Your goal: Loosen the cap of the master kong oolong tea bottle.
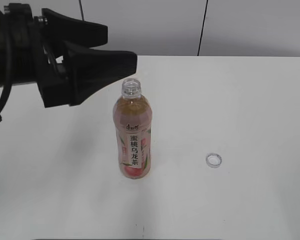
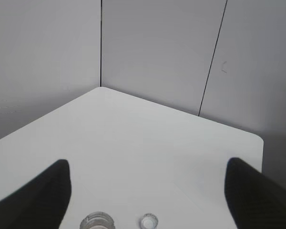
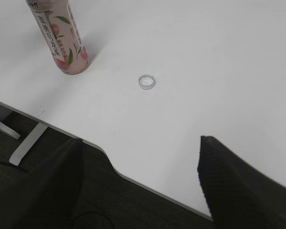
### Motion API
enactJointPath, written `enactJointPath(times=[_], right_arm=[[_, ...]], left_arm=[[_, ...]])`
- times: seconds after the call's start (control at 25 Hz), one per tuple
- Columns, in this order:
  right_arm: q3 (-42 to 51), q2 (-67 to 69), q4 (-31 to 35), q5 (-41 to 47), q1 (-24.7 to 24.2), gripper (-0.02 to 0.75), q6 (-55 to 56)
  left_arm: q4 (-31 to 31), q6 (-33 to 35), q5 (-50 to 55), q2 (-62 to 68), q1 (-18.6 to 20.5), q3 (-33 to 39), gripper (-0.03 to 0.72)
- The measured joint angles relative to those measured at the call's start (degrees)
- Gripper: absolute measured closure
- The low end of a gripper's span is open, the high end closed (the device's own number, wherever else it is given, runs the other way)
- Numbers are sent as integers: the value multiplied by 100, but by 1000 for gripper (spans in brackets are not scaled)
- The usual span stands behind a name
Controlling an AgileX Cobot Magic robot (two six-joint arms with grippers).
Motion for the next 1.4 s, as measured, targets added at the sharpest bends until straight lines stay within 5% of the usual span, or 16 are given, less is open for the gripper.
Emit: enactJointPath(times=[0.24, 0.68, 1.08, 1.4], right_arm=[[0, 0, 0, 0, 0, 173, 0], [0, 0, 0, 0, 0, 173, 0], [0, 0, -4, 0, 0, 173, 0], [0, 0, -4, 0, 0, 173, 0]], left_arm=[[-8, 0, 8, -223, 39, 0, 104], [-2228, 321, 2861, -1428, 83, 2, 104], [-5217, 3643, 5780, -3446, -219, 13, 104], [-6117, 4924, 8617, -5036, -257, 13, 104]])
